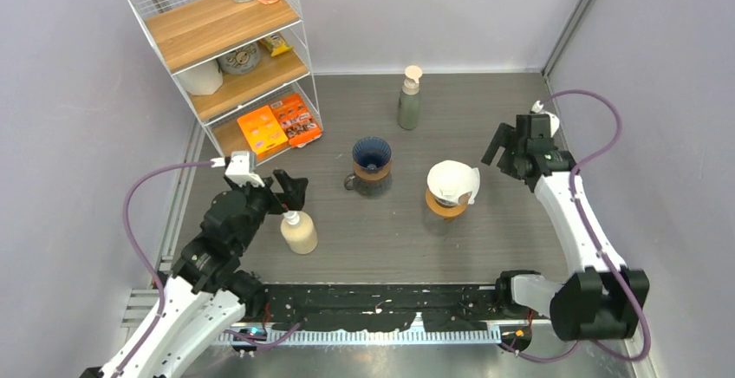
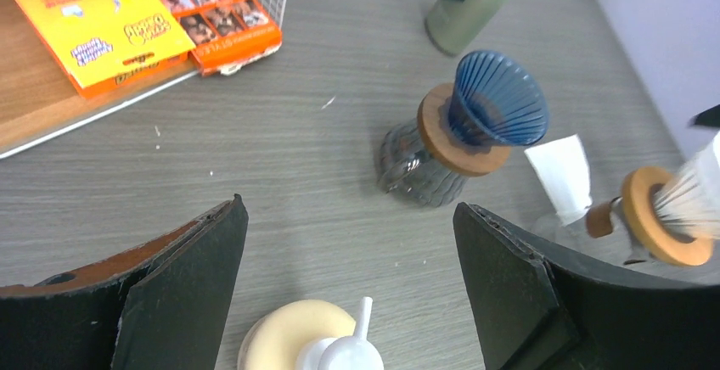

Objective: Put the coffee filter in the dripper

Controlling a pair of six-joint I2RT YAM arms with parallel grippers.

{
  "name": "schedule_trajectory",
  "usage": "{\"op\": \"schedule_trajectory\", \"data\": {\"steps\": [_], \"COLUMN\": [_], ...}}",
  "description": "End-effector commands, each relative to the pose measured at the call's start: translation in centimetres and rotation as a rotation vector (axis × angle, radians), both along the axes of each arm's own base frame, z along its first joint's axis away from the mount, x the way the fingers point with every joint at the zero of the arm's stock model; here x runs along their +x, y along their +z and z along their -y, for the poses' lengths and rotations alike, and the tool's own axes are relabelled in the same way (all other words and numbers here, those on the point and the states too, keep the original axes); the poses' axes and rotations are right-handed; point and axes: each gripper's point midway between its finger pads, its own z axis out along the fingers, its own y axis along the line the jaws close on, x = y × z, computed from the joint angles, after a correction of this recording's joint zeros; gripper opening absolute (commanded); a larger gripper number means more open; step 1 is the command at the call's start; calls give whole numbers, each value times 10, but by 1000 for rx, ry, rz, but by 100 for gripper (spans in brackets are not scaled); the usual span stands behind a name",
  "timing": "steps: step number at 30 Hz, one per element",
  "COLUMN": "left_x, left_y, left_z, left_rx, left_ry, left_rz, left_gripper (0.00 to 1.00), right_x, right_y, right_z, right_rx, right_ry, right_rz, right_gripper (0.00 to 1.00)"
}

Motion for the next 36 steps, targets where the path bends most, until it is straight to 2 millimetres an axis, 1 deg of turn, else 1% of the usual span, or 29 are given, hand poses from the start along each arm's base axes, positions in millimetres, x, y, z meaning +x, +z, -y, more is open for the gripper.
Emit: {"op": "schedule_trajectory", "data": {"steps": [1, 2, 3, 4, 7, 10, 11, 13, 17, 19, 22, 25, 31, 33, 36], "left_x": [1, -1, -3, -4, -6, -6, -6, -5, -4, -4, -3, -2, -1, -1, 0], "left_y": [29, 30, 31, 32, 36, 35, 35, 34, 33, 33, 32, 31, 29, 28, 27], "left_z": [-8, -9, -9, -9, -9, -10, -10, -11, -11, -13, -14, -15, -18, -18, -20], "left_rx": [-82, -82, -85, -87, -95, -91, -91, -85, -79, -76, -72, -66, -60, -58, -51], "left_ry": [40, 36, 29, 25, 20, 21, 22, 26, 30, 37, 46, 54, 71, 73, 84], "left_rz": [140, 150, 161, 169, 192, 197, 197, 193, 189, 189, 184, 175, 171, 168, 163], "left_gripper": [100, 100, 100, 100, 100, 99, 99, 100, 100, 100, 100, 100, 99, 100, 100], "right_x": [23, 28, 30, 34, 39, 41, 42, 41, 39, 37, 35, 33, 27, 25, 25], "right_y": [-34, -46, -52, -62, -78, -97, -101, -118, -140, -146, -151, -159, -172, -175, -174], "right_z": [-11, -12, -14, -15, -14, -18, -18, -18, -25, -28, -30, -35, -41, -41, -43], "right_rx": [66, 75, 87, 91, 73, 70, 71, 65, 57, 39, 1, 13, 9, 11, 23], "right_ry": [11, 6, 9, 7, -11, -7, -14, -25, -8, -7, -14, -14, -5, -7, -6], "right_rz": [-37, -64, -75, -93, -119, -158, -162, -210, -271, -298, -327, -354, -391, -393, -380], "right_gripper": [96, 96, 96, 96, 97, 100, 98, 91, 83, 80, 76, 69, 65, 62, 54]}}
